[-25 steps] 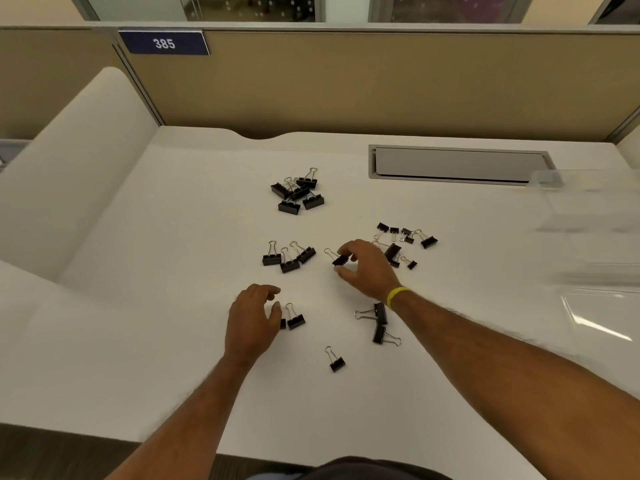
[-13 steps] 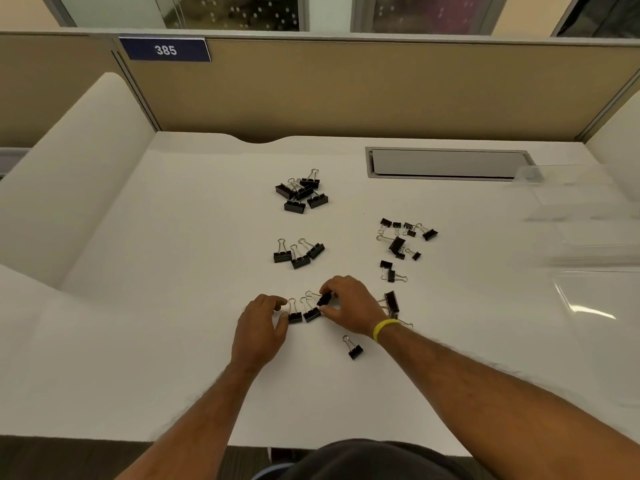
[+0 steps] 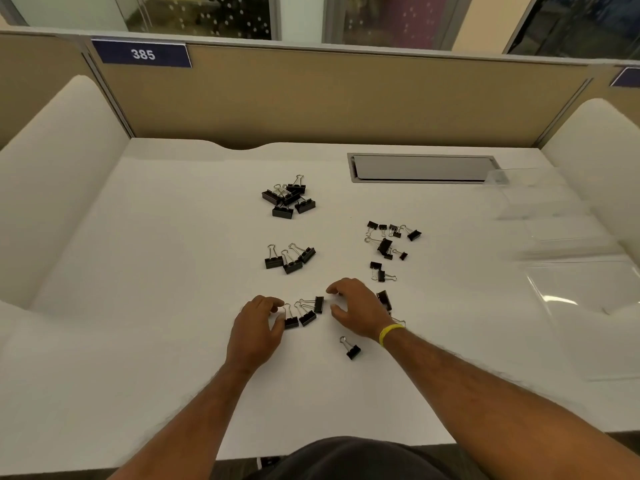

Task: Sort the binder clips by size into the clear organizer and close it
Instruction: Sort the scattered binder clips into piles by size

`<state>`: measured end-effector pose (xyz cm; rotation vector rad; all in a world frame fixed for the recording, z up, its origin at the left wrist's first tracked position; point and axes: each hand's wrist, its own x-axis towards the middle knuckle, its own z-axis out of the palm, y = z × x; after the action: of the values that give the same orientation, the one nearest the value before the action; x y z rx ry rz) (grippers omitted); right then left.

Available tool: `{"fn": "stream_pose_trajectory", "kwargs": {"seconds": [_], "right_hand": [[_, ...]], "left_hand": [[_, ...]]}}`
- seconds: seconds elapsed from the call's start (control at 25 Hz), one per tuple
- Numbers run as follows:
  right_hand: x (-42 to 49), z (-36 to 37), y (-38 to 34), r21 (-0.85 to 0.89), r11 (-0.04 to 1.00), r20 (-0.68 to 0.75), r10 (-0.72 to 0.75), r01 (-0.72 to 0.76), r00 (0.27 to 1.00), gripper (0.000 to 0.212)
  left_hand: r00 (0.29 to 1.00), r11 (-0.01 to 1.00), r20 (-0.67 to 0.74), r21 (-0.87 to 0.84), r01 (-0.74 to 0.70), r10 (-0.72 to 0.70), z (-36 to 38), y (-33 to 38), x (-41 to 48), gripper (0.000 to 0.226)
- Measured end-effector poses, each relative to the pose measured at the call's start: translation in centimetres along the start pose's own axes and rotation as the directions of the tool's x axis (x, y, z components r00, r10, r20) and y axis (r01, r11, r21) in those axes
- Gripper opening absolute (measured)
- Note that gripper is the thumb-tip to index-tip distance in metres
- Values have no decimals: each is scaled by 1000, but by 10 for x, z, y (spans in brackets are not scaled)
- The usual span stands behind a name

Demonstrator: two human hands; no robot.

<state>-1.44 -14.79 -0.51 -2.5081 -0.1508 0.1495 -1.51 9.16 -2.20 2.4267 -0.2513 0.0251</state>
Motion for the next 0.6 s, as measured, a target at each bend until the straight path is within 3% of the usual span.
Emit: {"fn": "stream_pose_trajectory", "kwargs": {"seconds": [0.12,0.32,0.6], "right_hand": [[4,-14,14,-38,996,-113,70,-75,991,29],[15,-43,52,-21,948,-217,304,-316,928,37],[23,-55,72,-104,898,-91,419,-427,903,61]], "left_hand": [[1000,1000,6,10,-26,26,1,4,9,19],[999,999,21,12,-38,38,4,11,20,22],[999,999,25,25,-49,48,7,10,31,22]]}}
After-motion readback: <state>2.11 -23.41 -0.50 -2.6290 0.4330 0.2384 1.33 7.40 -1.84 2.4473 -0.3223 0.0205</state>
